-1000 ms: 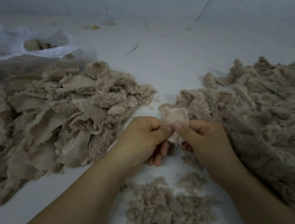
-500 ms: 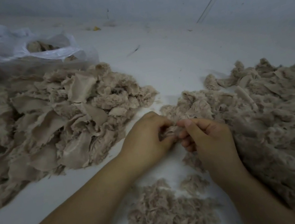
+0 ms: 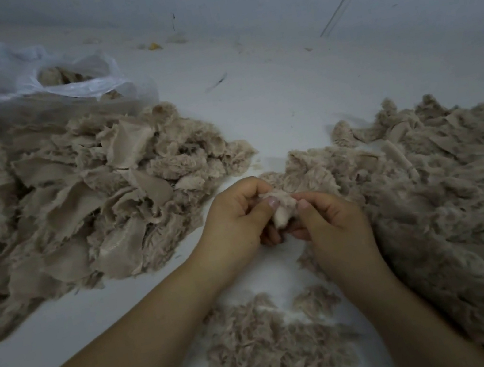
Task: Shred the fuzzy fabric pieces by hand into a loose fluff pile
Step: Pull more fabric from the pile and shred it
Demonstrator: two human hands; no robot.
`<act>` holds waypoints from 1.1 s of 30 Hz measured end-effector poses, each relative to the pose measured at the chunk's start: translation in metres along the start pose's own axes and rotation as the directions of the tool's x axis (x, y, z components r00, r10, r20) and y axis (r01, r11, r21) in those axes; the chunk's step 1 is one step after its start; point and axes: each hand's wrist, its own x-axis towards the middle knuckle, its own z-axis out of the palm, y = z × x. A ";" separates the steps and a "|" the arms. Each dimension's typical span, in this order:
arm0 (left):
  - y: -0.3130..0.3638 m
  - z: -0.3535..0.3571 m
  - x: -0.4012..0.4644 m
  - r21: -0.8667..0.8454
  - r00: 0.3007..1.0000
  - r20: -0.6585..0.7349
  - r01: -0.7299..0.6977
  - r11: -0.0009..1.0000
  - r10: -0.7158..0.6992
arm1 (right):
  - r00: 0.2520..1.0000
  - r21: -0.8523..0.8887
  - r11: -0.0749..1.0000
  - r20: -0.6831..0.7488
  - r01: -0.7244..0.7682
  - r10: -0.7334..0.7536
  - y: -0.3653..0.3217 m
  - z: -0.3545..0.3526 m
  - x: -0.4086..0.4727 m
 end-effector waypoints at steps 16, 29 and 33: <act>0.011 -0.001 -0.005 -0.121 0.997 -0.074 -0.009 0.993 0.000 | 0.993 -0.030 0.999 -0.114 -0.018 0.015 0.012 0.002 0.005; 0.010 -0.008 0.000 -0.066 0.999 -0.018 0.033 0.997 -0.034 | 0.997 0.011 0.999 0.061 0.043 -0.044 0.005 -0.001 0.003; 0.013 0.005 0.000 -0.086 0.996 0.081 0.037 0.996 -0.030 | 0.953 0.030 0.991 0.272 0.129 -0.132 0.004 -0.002 0.002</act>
